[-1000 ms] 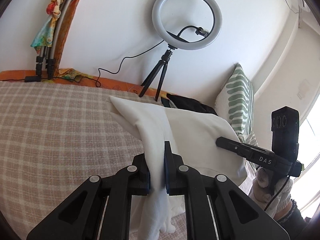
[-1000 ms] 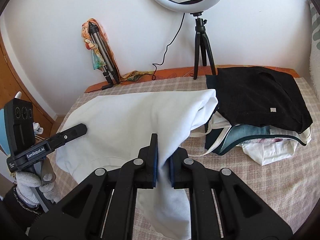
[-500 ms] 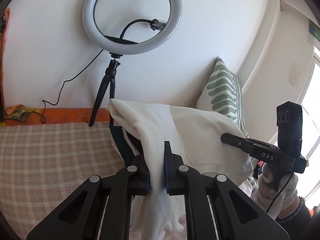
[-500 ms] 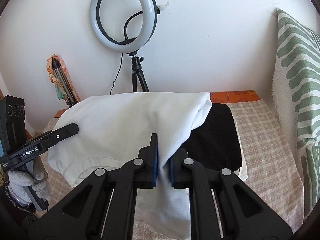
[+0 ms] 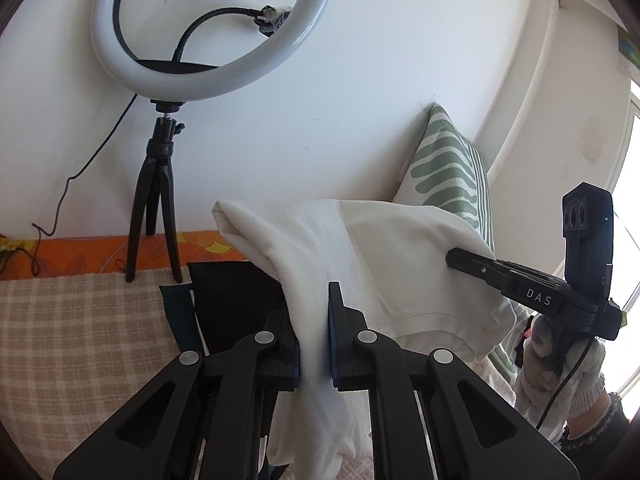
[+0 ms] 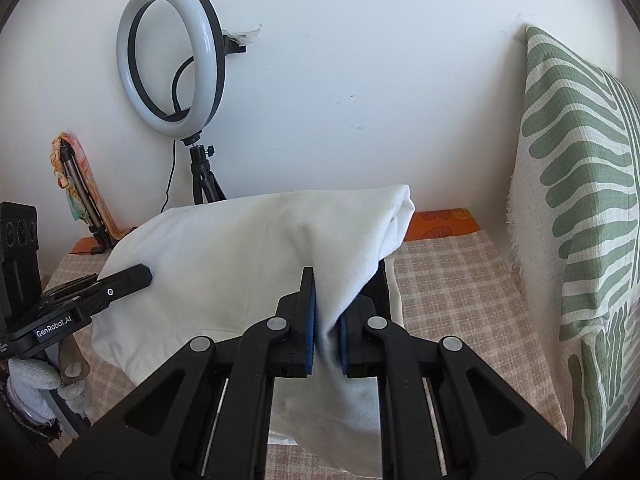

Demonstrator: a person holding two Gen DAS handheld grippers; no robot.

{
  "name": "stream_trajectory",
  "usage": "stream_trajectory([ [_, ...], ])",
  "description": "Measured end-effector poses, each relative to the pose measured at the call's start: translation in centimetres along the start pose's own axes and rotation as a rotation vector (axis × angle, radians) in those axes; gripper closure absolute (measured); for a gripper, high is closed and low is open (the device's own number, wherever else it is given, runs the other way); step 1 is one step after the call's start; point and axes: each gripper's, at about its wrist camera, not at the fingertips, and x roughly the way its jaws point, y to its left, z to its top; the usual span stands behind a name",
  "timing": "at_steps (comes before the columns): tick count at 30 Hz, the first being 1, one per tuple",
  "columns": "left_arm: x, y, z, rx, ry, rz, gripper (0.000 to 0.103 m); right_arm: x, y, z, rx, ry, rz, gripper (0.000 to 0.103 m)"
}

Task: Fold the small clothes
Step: 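Lift the folded shirt with both grippers and carry it to the clothes pile, then lower the shirt onto the clothes pile and open both grippers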

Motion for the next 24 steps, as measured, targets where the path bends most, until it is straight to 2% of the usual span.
stream_trajectory([
  [9,2.2,0.7,0.1,0.035,0.004,0.074,0.095,3.3,-1.5,0.1,0.008,0.001,0.011,0.093],
  [14,3.4,1.3,-0.4,0.064,0.033,0.131,0.094,5.7,-2.8,-0.6,0.030,0.043,0.001,0.093],
  [17,3.6,1.6,-0.6,0.060,0.052,0.153,0.091,6.9,-3.8,-0.7,0.061,0.082,-0.042,0.093],
  [20,3.7,1.7,-0.7,0.056,0.079,0.189,0.088,7.0,-4.6,-0.8,0.080,0.094,-0.100,0.081],
  [21,3.7,1.8,-0.7,0.056,0.084,0.191,0.086,6.9,-4.7,-0.8,0.080,0.093,-0.117,0.068],
  [22,3.5,1.8,-0.7,0.059,0.083,0.188,0.075,6.7,-4.8,-0.8,0.086,0.091,-0.126,0.052],
  [23,3.3,1.8,-0.7,0.064,0.080,0.189,0.053,6.5,-4.9,-0.7,0.095,0.083,-0.127,0.045],
  [24,3.0,1.7,-0.7,0.069,0.071,0.197,0.045,6.2,-5.1,-0.7,0.101,0.072,-0.128,0.038],
])
